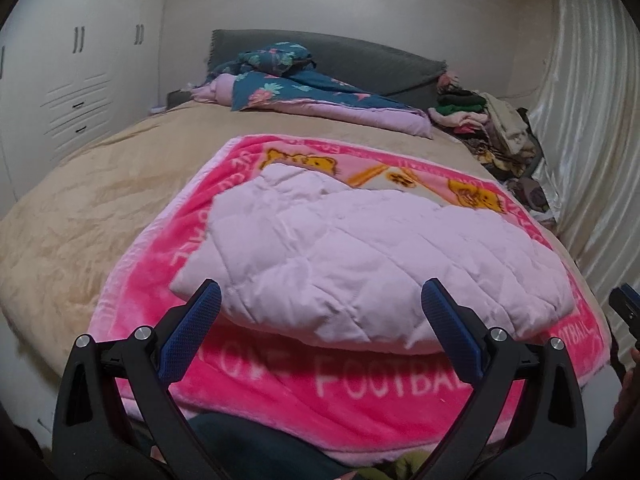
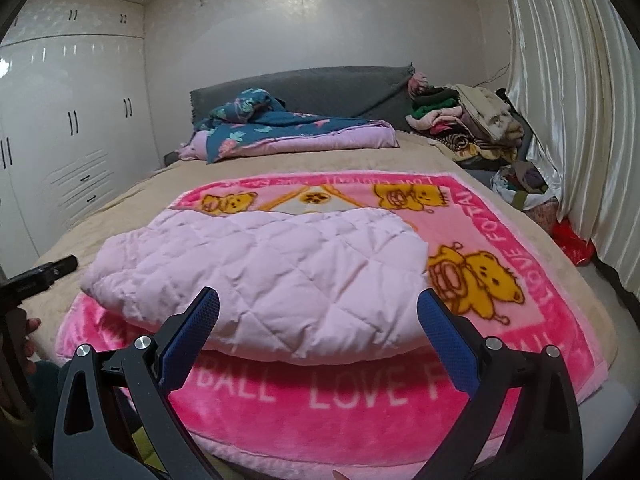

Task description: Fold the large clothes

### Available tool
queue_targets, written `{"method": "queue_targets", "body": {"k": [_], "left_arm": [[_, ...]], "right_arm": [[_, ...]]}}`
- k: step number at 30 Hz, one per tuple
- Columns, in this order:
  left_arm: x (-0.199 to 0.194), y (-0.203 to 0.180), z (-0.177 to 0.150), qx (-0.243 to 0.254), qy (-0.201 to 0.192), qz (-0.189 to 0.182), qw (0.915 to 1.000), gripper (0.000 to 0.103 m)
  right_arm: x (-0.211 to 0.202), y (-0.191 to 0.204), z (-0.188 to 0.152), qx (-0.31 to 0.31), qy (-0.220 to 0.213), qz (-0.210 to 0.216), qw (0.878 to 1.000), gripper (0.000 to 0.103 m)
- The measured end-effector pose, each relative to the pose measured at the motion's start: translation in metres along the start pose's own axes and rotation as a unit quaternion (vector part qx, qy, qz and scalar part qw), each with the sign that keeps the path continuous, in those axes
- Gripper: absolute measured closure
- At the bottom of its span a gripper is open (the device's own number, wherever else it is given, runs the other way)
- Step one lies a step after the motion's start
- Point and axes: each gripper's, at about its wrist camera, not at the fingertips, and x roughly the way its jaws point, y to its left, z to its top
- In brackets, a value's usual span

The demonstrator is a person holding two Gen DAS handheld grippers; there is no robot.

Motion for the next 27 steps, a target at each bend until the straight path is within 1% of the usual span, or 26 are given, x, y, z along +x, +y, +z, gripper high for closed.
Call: {"method": "queue_targets", "body": {"k": [2, 5, 7, 9, 12, 14, 19, 27], "left_arm": [[-0.001, -0.007, -0.005, 0.009, 0.001, -0.004, 0.9999, 0.009], [-0.001, -0.013, -0.014, 0.014, 0.003, -0.012, 0.9998, 0.009], [0.002, -0.016, -0.019, 0.019, 0.005, -0.014, 0.9997, 0.009], [0.005, -0.021, -0.025, 0.029, 0.014, -0.015, 0.9994, 0.009], [0.009, -0.026, -0.031, 0.036, 0.023, -0.019, 0.9989, 0.009], [0.014, -0.028, -0.033, 0.038, 0.031, -0.024, 0.9985, 0.009], [0.019, -0.029, -0.036, 0.041, 0.039, -0.018, 0.9982, 0.009], [0.018, -0.03, -0.037, 0.042, 0.039, -0.009, 0.9983, 0.009]], "right_arm": [[-0.001, 0.009, -0.005, -0.005, 0.003, 0.008, 1.0, 0.004], [-0.002, 0.018, -0.013, -0.002, -0.001, 0.009, 1.0, 0.004], [-0.001, 0.025, -0.019, -0.003, 0.003, 0.02, 1.0, 0.004], [0.001, 0.031, -0.026, -0.01, 0.006, 0.016, 1.0, 0.004], [0.011, 0.041, -0.036, -0.019, 0.028, 0.026, 0.999, 0.004], [0.015, 0.046, -0.04, -0.022, 0.035, 0.027, 0.999, 0.004], [0.019, 0.052, -0.039, -0.025, 0.038, 0.036, 0.998, 0.004], [0.021, 0.051, -0.04, -0.023, 0.042, 0.039, 0.998, 0.004]]}}
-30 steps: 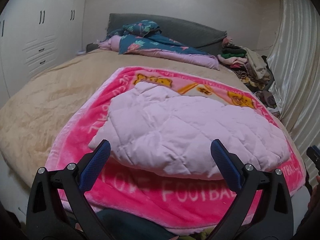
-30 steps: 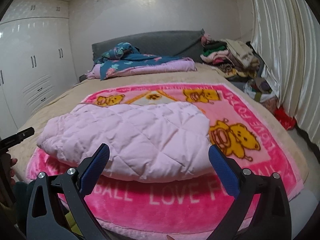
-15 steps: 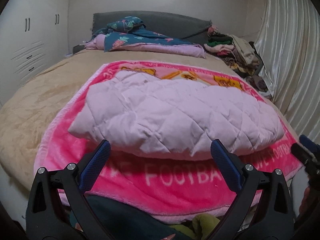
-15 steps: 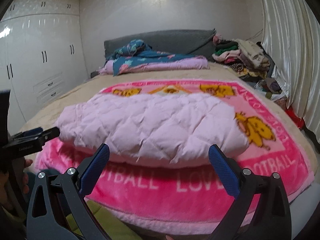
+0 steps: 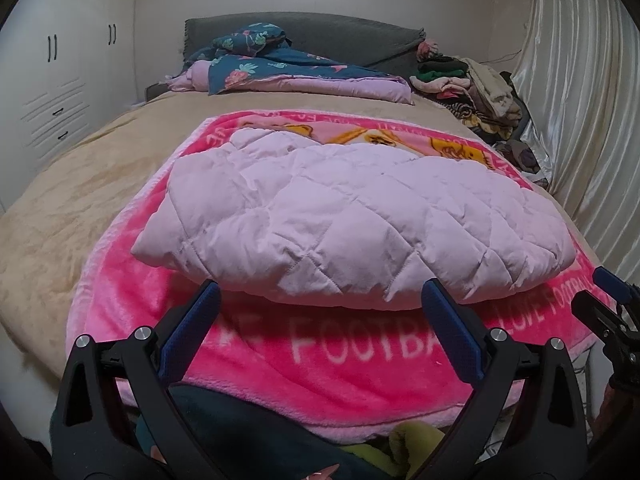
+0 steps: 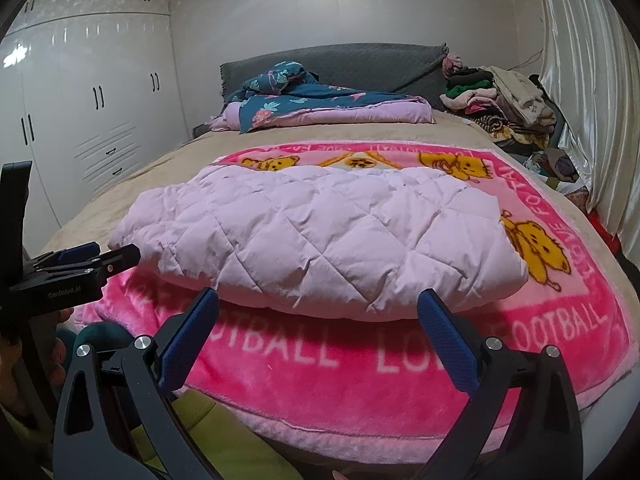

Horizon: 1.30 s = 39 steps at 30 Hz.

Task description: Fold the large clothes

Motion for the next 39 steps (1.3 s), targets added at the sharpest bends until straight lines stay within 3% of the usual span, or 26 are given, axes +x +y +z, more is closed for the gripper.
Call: {"method": "queue_targets", "body": {"k": [39], "left_arm": [[-0.0074, 0.0046, 0.0036, -0.002, -0.002, 0.007, 1.0, 0.009]], "right_arm": [[-0.0012, 0.0024, -0.0021, -0.004, 0.003, 0.001, 1.0, 0.004]]}}
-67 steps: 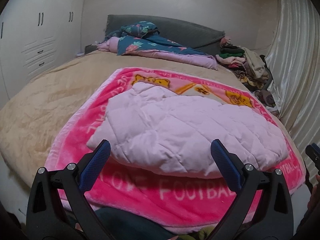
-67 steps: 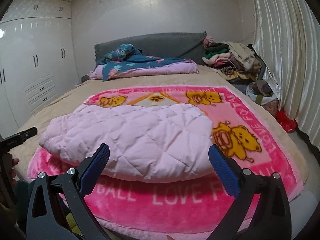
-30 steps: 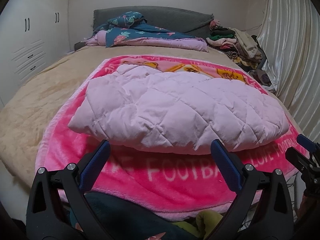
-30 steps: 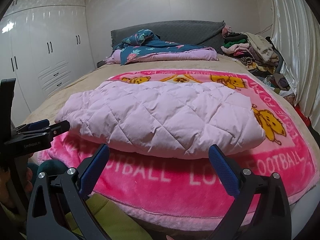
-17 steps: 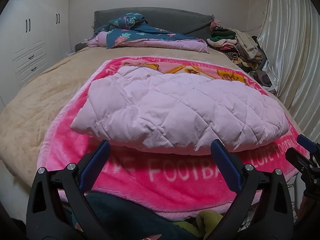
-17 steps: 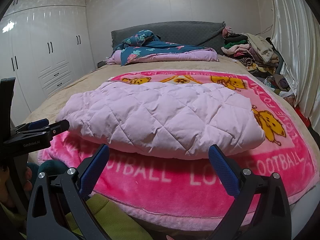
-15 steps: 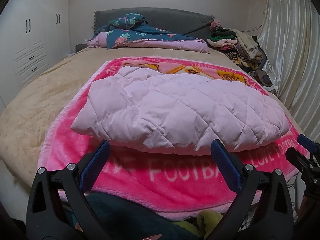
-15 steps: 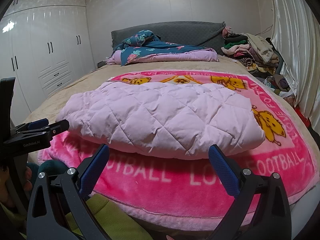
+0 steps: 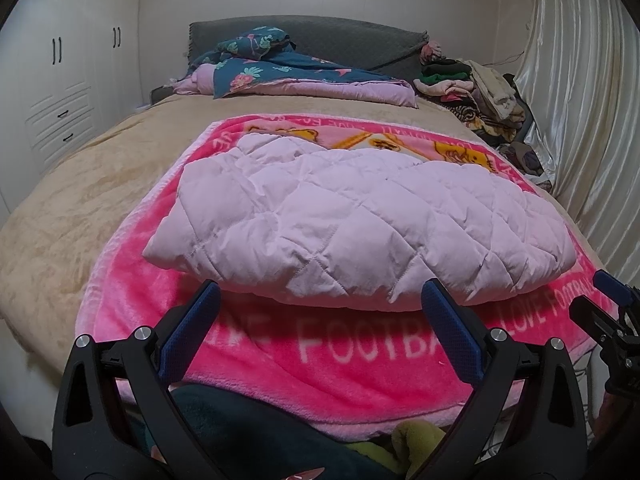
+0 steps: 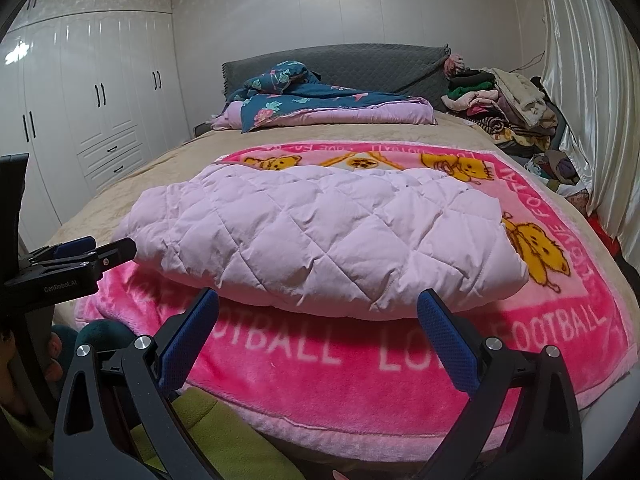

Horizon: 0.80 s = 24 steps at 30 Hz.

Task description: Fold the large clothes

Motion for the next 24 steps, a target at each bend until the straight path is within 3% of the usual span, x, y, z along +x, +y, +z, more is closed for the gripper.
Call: {"method": "queue_targets", "body": {"k": [24], "left_arm": [[-0.0029, 0.0015, 0.0028, 0.003, -0.003, 0.004, 1.0, 0.009]], "right_arm": [[-0.0017, -0.0001, 0.0017, 0.0, 0.0, -0.003, 1.0, 0.004]]}}
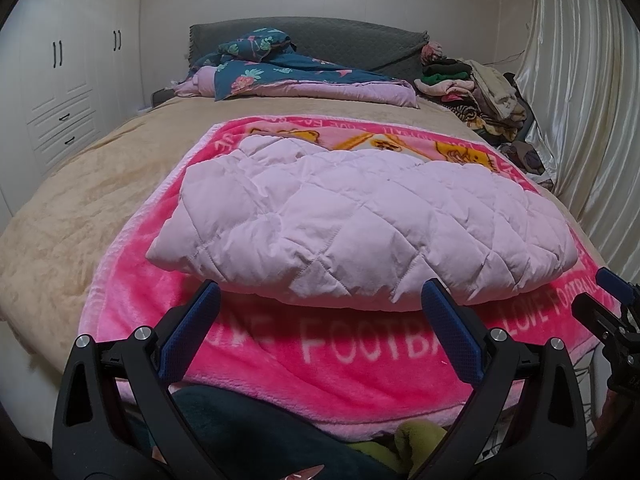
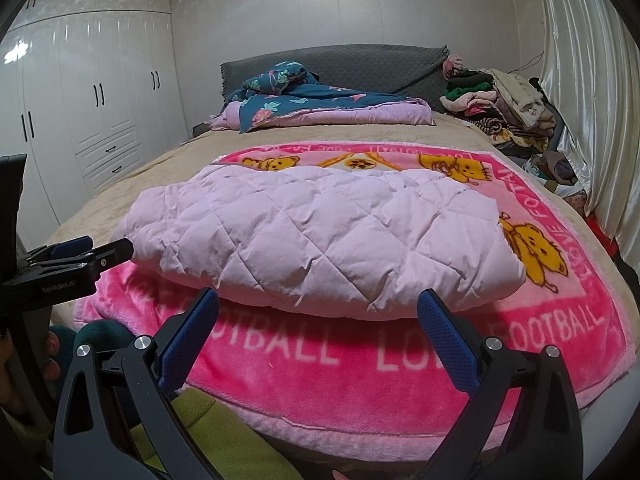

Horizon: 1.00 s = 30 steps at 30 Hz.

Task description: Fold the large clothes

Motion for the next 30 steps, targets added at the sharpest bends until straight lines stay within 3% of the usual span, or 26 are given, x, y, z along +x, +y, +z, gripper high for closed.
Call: {"method": "queue_targets", "body": {"k": [30], "left_arm": [[-0.005, -0.005, -0.0001, 0.005, -0.003, -0.028, 0.9996, 0.009]], "right_arm": [[-0.0047, -0.0001, 0.0073, -0.003, -0.006, -0.005, 1.0, 0.004]]}}
